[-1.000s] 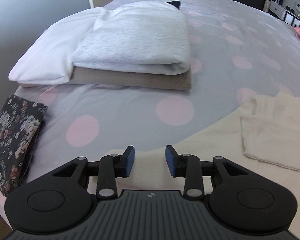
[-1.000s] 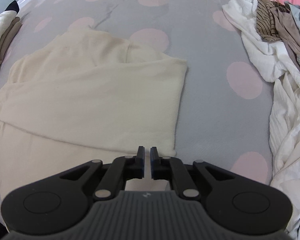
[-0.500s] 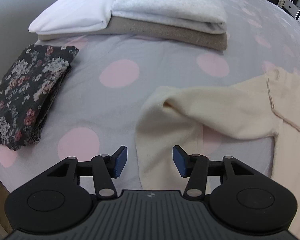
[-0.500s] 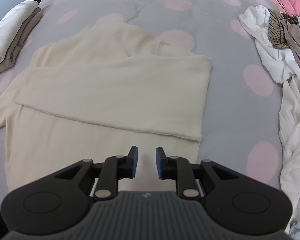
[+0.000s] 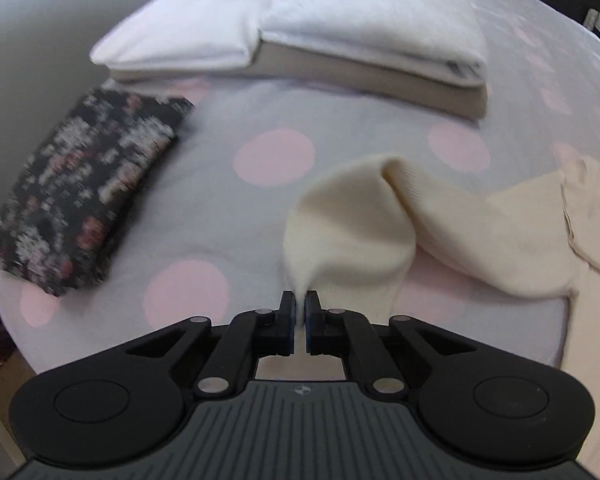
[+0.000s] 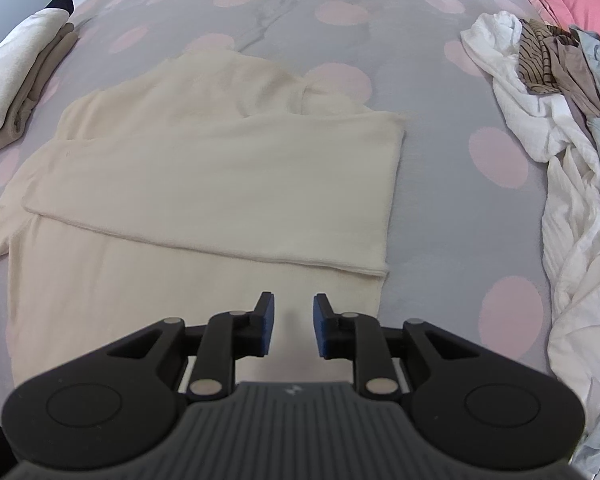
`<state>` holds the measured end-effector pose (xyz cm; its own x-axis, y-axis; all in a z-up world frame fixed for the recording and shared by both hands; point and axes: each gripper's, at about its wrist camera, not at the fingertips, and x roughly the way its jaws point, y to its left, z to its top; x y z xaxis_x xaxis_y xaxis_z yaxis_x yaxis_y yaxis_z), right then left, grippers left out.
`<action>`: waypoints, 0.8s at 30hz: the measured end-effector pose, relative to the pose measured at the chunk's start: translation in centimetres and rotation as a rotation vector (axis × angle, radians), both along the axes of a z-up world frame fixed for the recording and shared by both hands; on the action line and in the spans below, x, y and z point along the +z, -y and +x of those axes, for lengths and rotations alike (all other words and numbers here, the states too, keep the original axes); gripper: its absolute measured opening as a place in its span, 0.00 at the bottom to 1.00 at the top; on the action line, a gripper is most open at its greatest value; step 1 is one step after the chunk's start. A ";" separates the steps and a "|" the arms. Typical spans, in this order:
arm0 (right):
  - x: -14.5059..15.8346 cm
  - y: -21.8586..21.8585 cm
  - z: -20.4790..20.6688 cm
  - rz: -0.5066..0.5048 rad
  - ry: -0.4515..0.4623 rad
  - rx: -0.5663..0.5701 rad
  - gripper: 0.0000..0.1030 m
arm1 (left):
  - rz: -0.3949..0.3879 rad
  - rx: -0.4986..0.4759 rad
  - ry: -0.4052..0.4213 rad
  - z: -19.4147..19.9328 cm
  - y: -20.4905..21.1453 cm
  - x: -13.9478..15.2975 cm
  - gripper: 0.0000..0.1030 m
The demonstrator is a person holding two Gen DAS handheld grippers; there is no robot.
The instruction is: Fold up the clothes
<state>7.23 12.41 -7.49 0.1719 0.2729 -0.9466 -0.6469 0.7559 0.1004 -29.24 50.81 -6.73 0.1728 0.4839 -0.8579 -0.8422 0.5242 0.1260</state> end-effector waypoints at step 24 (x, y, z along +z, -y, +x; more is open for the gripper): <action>2.5 -0.7 0.9 0.087 0.026 0.002 0.24 | 0.153 -0.461 0.357 17.1 11.1 14.7 0.03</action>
